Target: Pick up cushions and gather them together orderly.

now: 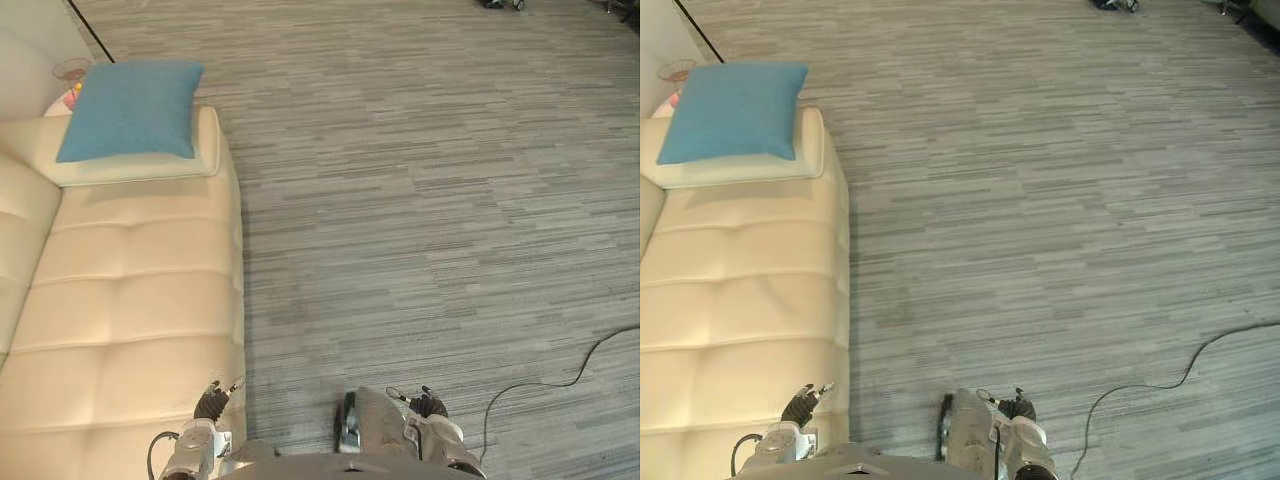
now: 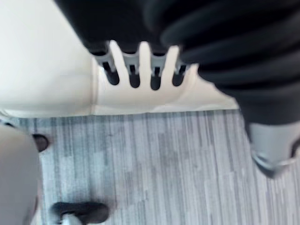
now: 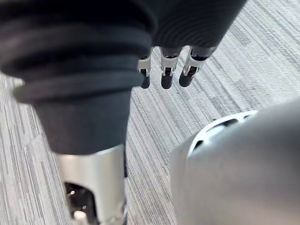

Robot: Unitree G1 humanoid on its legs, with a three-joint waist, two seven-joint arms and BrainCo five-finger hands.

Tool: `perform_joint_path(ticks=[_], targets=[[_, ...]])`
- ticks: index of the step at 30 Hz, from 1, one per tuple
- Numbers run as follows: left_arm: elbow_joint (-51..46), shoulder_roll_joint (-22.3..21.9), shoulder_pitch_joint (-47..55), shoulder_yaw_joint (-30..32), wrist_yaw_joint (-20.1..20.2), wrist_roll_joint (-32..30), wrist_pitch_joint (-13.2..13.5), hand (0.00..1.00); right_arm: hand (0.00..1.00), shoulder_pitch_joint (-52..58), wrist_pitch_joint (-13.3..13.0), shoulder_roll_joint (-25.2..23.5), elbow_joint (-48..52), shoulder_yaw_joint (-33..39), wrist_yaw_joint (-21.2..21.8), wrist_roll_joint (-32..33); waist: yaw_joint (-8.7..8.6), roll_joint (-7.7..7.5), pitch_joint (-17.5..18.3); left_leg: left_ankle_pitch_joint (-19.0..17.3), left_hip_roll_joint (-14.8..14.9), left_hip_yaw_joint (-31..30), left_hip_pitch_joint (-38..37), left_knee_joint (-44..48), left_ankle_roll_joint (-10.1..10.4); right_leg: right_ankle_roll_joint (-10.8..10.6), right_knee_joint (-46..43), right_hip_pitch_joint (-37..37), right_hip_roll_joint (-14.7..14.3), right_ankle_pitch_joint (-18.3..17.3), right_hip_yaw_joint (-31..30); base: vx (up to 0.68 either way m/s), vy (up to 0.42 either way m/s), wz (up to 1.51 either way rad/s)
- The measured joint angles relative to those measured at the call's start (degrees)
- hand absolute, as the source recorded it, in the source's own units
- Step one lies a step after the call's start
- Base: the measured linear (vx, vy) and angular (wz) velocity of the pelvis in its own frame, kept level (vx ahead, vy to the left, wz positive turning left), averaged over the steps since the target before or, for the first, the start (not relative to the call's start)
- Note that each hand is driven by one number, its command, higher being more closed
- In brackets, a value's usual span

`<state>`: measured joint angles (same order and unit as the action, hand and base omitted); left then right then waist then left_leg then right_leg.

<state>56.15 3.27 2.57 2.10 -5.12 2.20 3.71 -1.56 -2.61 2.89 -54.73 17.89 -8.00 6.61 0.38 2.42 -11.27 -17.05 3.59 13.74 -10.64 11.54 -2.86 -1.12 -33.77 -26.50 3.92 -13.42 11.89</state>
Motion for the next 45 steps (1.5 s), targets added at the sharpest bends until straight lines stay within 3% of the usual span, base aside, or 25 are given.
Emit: perform_joint_path(ticks=[2,3,4,5,9,11,13,15,17,21,23,24,25,26,27,32,33,35,36,37,39,40,42,44,45], targets=[[0.56,0.07,0.36,0.03,-0.01,0.0,-0.01,0.0,0.0,-0.11,0.01,0.01,0.18,-0.83,-0.09,-0.02,-0.77,-0.57,-0.41,-0.78,0.22,-1.24,-2.15,-0.23,1.84,0.09,12.95,0.17,-0.31,8.84,-0.64,0.4,-0.171,0.21],[1.44,-0.14,0.41,0.06,-0.04,-0.02,-0.07,0.0,0.0,0.09,0.02,0.22,0.04,-1.23,-0.04,0.13,-1.23,-0.84,-0.6,-1.5,0.42,-2.76,-4.14,-0.47,3.53,3.59,17.05,2.14,-0.76,19.51,0.09,0.46,-0.154,-0.01],[2.18,-1.34,-0.27,0.06,-0.03,-0.02,-0.07,0.0,0.0,-1.24,0.09,1.04,-0.17,-1.35,-0.12,-0.24,-0.72,1.42,-1.25,-0.89,2.18,-3.89,-3.56,-0.31,4.51,4.1,16.49,2.68,-2.37,18.51,0.3,0.6,-0.22,0.02],[2.95,-2.22,-1.68,0.2,0.01,-0.05,0.09,0.0,0.0,-2.46,0.09,1.37,-0.36,-0.67,-0.13,-0.32,-0.88,1.48,-2.86,1.03,1.09,-7.38,-3.82,-1.36,4.64,4.5,11.31,1.59,-1.43,14.24,-0.03,0.41,-0.159,-0.1],[3.05,-2.19,-1.77,0.45,-0.19,-0.07,0.21,0.0,0.0,-1.9,0.11,1.88,-0.26,0.22,-0.03,-0.29,-1.74,1.79,-2.56,4.66,2.37,-10.08,-4.12,3.48,6.6,4.78,4.17,2.62,-0.73,6.21,1.44,0.36,-0.17,0.22],[3.03,-2.5,-2.0,1.14,-0.35,-0.07,0.21,0.0,0.0,-1.36,0.3,1.88,-0.33,0.34,-0.07,-0.27,-2.08,1.96,-2.49,8.37,3.47,-10.85,1.48,16.18,7.17,4.49,5.49,5.95,-0.79,3.87,3.13,0.28,-0.132,0.41],[2.89,-2.45,-1.87,2.69,-0.34,-0.03,0.22,0.0,0.0,-0.33,0.29,1.88,-0.3,0.06,-0.09,-0.25,-1.76,2.08,-2.57,16.96,5.32,-10.35,7.11,28.61,7.2,4.7,8.64,10.29,-1.26,3.2,3.89,0.27,-0.114,0.21],[2.33,-2.18,-1.57,2.81,-0.28,0.14,0.27,0.0,0.0,1.01,0.23,1.83,-0.31,-1.39,-0.13,-0.13,-0.83,2.52,-2.4,12.33,9.48,-7.03,14.48,44.09,5.34,5.22,12.68,16.69,-2.31,2.34,4.78,0.29,-0.059,0.16],[0.6,-2.11,-1.5,2.79,-0.16,0.45,0.77,0.0,0.0,1.25,0.29,1.73,-0.42,-1.43,-0.2,0.0,0.17,1.81,-2.84,6.99,9.66,-3.89,21.98,48.16,4.71,5.02,17.48,23.86,-2.33,0.94,5.08,0.45,-0.028,0.18],[-1.22,-2.2,-1.51,2.79,0.44,1.05,1.46,0.0,0.0,1.16,0.3,1.52,-0.98,-0.66,-0.33,0.32,1.6,1.74,-2.84,3.39,5.32,1.11,29.23,29.96,5.03,2.7,24.09,32.07,-0.95,1.27,5.97,0.39,0.065,0.07],[-1.51,-2.49,-1.37,2.7,0.5,1.08,1.57,0.0,0.0,0.99,0.24,1.53,-2.16,0.43,-0.86,0.33,2.35,1.99,-2.52,10.45,0.6,1.93,29.37,4.35,6.03,-0.13,28.0,36.15,-0.38,0.4,5.65,0.48,0.174,-0.1],[-1.5,-2.49,-1.36,2.72,0.52,1.14,1.58,0.0,0.0,0.73,0.29,1.55,-2.57,0.4,-0.9,0.33,2.63,2.08,-2.46,13.4,0.23,1.86,29.44,1.22,5.07,-0.67,28.48,36.93,-0.49,0.08,5.29,0.5,0.203,-0.34],[-1.52,-2.4,-1.4,2.79,0.5,1.26,1.69,0.0,0.0,0.5,0.35,1.44,-2.69,0.36,-0.95,0.32,3.79,1.32,-2.0,20.89,-0.6,2.01,28.28,-0.5,2.62,-1.67,29.42,38.65,-0.12,-0.49,4.01,0.45,0.137,-0.28],[-1.5,-1.56,-1.67,2.82,0.52,1.19,1.69,0.0,0.0,0.57,0.34,0.2,-2.79,0.26,-0.93,0.29,3.67,-0.49,-1.24,20.13,-2.58,2.24,28.06,-0.03,-0.75,-1.58,30.69,39.37,1.21,0.05,2.81,0.56,0.165,-0.18],[-1.53,-1.24,-1.84,3.0,0.57,1.24,1.84,0.0,0.0,0.15,0.32,-0.41,-2.71,0.25,-0.93,0.29,3.48,-1.41,-1.21,18.91,-3.07,2.17,28.82,1.89,-2.13,-1.82,30.66,39.42,1.97,1.0,2.11,0.54,0.155,0.07],[-1.24,-0.98,-1.74,4.75,0.55,1.82,1.67,0.0,0.0,-0.38,0.22,-1.42,-2.7,0.19,-0.75,-0.32,4.93,-2.7,-0.12,5.8,-2.41,3.86,27.25,14.66,-3.17,-2.66,17.85,38.4,4.23,1.93,-5.64,0.46,0.173,-0.11],[-0.94,-0.91,-1.53,4.68,0.56,1.88,1.44,0.0,0.0,-0.38,0.19,-1.43,-2.71,0.12,-0.64,-0.37,4.93,-2.73,0.27,4.23,-2.44,4.23,25.89,14.32,-3.02,-4.45,11.64,36.09,4.86,2.54,-6.88,0.41,0.164,-0.38],[-0.07,0.25,-0.91,3.97,0.58,2.08,0.96,0.0,0.0,-0.03,0.28,-1.45,-2.74,-1.47,0.0,-0.45,3.77,-3.15,1.03,0.81,-3.24,4.8,21.35,13.11,-2.87,-13.43,-11.35,26.21,6.26,5.97,-10.35,0.47,0.142,-0.2],[0.18,0.33,-0.88,3.95,0.57,2.08,0.83,0.0,0.0,0.2,0.31,-1.47,-2.74,-1.59,0.04,-0.47,3.63,-3.12,1.01,0.23,-3.32,4.73,20.2,12.93,-2.87,-13.43,-15.35,24.4,6.46,5.94,-10.18,0.31,0.067,-0.07],[0.4,0.48,-0.82,3.99,0.55,2.1,0.7,0.0,0.0,0.49,0.32,-1.51,-2.75,-1.7,0.08,-0.47,3.56,-3.12,0.99,-0.24,-3.59,4.56,18.93,12.47,-2.85,-13.08,-18.87,22.95,6.83,5.71,-9.51,0.24,0.033,0.04],[0.97,0.7,0.18,3.87,0.53,2.19,0.24,0.0,0.0,1.19,0.16,-0.75,-2.45,-1.86,0.3,-0.55,2.21,-2.97,0.94,-0.67,-4.99,2.98,11.75,8.58,-2.84,-7.32,-28.16,18.09,8.21,0.81,-4.01,0.38,0.016,0.32],[0.95,0.65,0.35,3.82,0.53,2.2,0.22,0.0,0.0,1.31,0.23,-0.56,-2.53,-1.86,0.3,-0.6,2.14,-2.76,0.86,-0.66,-5.01,2.42,10.23,7.79,-2.82,-6.47,-28.12,17.26,8.05,-0.15,-2.72,0.36,-0.042,0.46],[0.96,0.22,0.88,3.88,0.49,2.2,-0.02,0.0,0.0,1.68,0.13,-0.1,-2.4,-1.9,0.36,-0.9,1.49,-2.19,0.75,-0.63,-4.16,0.12,5.48,5.26,-2.75,-2.56,-21.9,12.29,6.73,-4.4,1.12,0.42,-0.13,0.48],[0.99,-0.03,0.99,4.02,0.47,2.2,-0.1,0.0,0.0,1.2,-0.01,0.03,-2.2,-1.91,0.37,-0.89,1.01,-1.38,0.37,-0.62,-2.65,-1.27,3.84,4.42,-2.64,-1.31,-14.11,9.27,4.89,-5.12,1.36,0.34,-0.17,0.47],[0.99,-0.16,1.28,4.02,0.47,2.2,-0.11,0.0,0.0,1.03,-0.05,0.06,-1.94,-1.95,0.35,-0.88,0.8,-1.0,0.31,-0.42,-0.79,-2.44,2.32,3.17,-2.03,-1.6,-3.83,7.23,2.74,-3.08,0.26,0.27,-0.157,0.5]])
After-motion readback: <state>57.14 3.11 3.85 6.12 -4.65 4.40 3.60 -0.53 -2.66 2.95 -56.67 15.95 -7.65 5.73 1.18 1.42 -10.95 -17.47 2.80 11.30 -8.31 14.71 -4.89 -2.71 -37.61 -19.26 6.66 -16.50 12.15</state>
